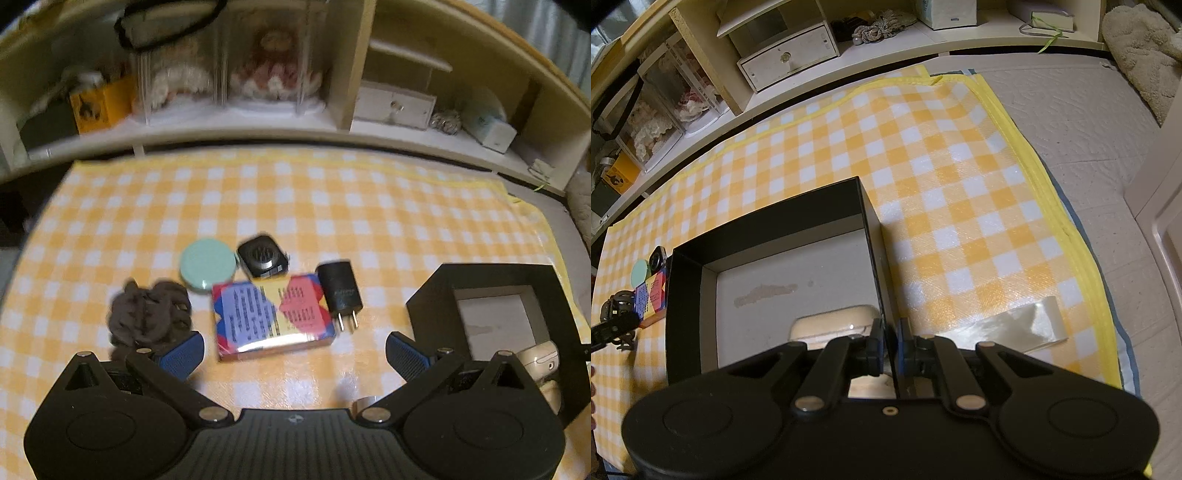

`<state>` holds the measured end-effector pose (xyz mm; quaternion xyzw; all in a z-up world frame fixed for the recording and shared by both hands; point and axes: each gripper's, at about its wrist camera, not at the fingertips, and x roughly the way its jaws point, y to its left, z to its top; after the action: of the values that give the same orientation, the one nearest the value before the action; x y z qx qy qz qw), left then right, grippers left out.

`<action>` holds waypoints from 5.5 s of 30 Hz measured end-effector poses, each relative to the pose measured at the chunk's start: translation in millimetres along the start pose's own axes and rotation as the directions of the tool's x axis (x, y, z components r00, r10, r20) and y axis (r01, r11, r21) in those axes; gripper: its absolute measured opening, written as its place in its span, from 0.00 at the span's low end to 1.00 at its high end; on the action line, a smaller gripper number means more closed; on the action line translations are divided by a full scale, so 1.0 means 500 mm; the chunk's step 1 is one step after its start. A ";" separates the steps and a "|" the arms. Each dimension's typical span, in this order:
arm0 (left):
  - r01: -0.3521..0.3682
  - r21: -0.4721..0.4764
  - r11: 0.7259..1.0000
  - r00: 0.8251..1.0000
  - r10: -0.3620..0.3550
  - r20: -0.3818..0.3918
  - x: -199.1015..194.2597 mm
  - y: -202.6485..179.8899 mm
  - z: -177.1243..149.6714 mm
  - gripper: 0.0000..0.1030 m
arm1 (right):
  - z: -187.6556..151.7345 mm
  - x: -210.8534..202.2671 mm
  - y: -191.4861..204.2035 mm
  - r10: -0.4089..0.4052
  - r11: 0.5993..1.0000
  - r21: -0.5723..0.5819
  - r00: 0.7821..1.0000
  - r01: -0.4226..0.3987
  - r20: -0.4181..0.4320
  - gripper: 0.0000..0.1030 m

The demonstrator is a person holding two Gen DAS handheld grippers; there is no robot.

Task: Organize rigid objects
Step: 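Lower the left tool onto the printed card box and close on it, then carry the card box into the black tray and open the left tool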

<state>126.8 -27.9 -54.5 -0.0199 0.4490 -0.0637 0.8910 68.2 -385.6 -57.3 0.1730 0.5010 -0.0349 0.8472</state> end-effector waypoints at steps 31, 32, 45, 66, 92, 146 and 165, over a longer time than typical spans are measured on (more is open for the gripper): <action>-0.004 -0.099 0.995 1.000 0.003 -0.012 0.071 0.052 0.002 0.66 | -0.001 0.003 -0.003 -0.016 1.000 -0.015 1.000 0.016 -0.007 0.07; -0.001 -0.104 0.995 1.000 -0.001 -0.017 0.070 0.053 0.001 0.66 | 0.000 0.003 -0.002 -0.016 1.000 -0.016 1.000 0.016 -0.007 0.07; -0.062 -0.066 0.996 0.998 0.064 0.019 0.097 0.011 -0.009 0.90 | 0.000 0.005 0.000 -0.018 1.000 -0.020 1.000 0.018 -0.009 0.07; -0.064 0.001 0.998 0.983 0.064 -0.173 0.068 -0.004 -0.047 0.91 | -0.001 0.002 0.008 -0.027 0.999 -0.032 1.000 0.026 -0.012 0.07; 0.158 -0.014 0.987 0.986 -0.157 0.059 -0.090 -0.148 0.061 0.86 | -0.003 -0.003 0.011 -0.026 0.999 -0.036 1.000 0.025 -0.013 0.07; 0.270 0.003 0.963 0.961 -0.269 -0.063 0.039 -0.364 0.042 1.00 | 0.002 0.008 0.011 -0.015 0.999 -0.049 1.000 0.015 -0.009 0.07; 0.252 0.254 0.934 0.963 -0.269 0.030 -0.113 -0.325 -0.005 1.00 | 0.002 0.007 0.010 -0.015 0.999 -0.048 1.000 0.014 -0.009 0.07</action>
<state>75.9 -181.3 4.0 0.0301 0.4020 -0.2361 0.8842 72.0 -380.8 -58.8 0.1493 0.5069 -0.0282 0.8485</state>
